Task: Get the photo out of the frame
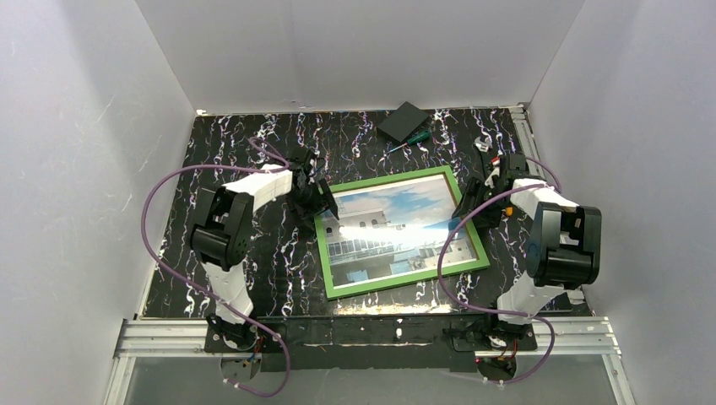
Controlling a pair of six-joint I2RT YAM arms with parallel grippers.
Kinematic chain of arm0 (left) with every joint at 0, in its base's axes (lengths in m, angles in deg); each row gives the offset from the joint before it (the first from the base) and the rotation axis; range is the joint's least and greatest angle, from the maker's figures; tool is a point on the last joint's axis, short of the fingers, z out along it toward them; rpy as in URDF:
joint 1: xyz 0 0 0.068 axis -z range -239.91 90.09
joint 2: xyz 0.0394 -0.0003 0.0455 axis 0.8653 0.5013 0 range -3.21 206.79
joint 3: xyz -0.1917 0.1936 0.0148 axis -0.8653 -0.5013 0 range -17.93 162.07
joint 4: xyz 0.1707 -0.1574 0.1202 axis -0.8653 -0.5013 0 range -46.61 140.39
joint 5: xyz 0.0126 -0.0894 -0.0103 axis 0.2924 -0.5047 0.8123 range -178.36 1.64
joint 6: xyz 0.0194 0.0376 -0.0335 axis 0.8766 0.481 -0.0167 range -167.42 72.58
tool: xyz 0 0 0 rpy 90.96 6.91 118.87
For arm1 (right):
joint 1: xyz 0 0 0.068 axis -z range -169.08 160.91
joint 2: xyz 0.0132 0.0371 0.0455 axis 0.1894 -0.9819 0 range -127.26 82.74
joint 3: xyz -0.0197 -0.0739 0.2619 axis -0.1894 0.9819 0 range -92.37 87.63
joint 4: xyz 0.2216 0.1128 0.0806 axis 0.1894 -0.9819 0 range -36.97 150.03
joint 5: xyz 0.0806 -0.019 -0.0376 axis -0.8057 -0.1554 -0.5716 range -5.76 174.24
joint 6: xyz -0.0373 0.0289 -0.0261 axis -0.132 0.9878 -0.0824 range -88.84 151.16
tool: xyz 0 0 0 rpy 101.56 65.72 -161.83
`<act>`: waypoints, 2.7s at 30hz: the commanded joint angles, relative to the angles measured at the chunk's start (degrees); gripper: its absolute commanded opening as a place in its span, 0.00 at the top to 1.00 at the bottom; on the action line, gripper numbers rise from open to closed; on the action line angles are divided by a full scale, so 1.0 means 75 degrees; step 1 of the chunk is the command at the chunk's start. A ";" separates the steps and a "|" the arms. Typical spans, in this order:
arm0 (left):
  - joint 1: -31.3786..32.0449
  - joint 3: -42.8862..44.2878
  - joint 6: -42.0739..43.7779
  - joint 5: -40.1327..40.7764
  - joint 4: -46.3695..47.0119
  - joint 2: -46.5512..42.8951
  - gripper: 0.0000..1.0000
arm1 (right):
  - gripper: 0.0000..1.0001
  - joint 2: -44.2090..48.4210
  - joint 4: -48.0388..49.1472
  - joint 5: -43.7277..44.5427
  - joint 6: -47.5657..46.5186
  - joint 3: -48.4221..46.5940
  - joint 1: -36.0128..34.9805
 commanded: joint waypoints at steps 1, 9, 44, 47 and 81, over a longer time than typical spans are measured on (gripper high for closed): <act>0.0223 0.0182 0.0255 -0.0965 -0.0800 0.0719 0.25 | 0.23 -0.0006 -0.0444 -0.0265 0.0481 0.0592 -0.0169; 0.0645 0.0924 0.0749 -0.1213 -0.1153 0.1084 0.20 | 0.21 0.0907 -0.0195 0.0020 0.0963 0.1432 -0.0178; 0.0869 0.1288 0.2219 0.0802 -0.2723 0.0664 0.41 | 0.43 0.0556 -0.0588 0.2100 0.0023 0.0157 -0.1035; 0.0869 0.1292 0.2221 0.0789 -0.2709 0.0660 0.50 | 0.53 0.0607 -0.0595 0.2016 -0.0017 0.0081 -0.1057; 0.0300 0.2201 0.3050 0.1284 -0.3989 -0.1063 1.00 | 0.99 0.2246 -0.1223 0.1602 0.0802 -0.1063 -0.2303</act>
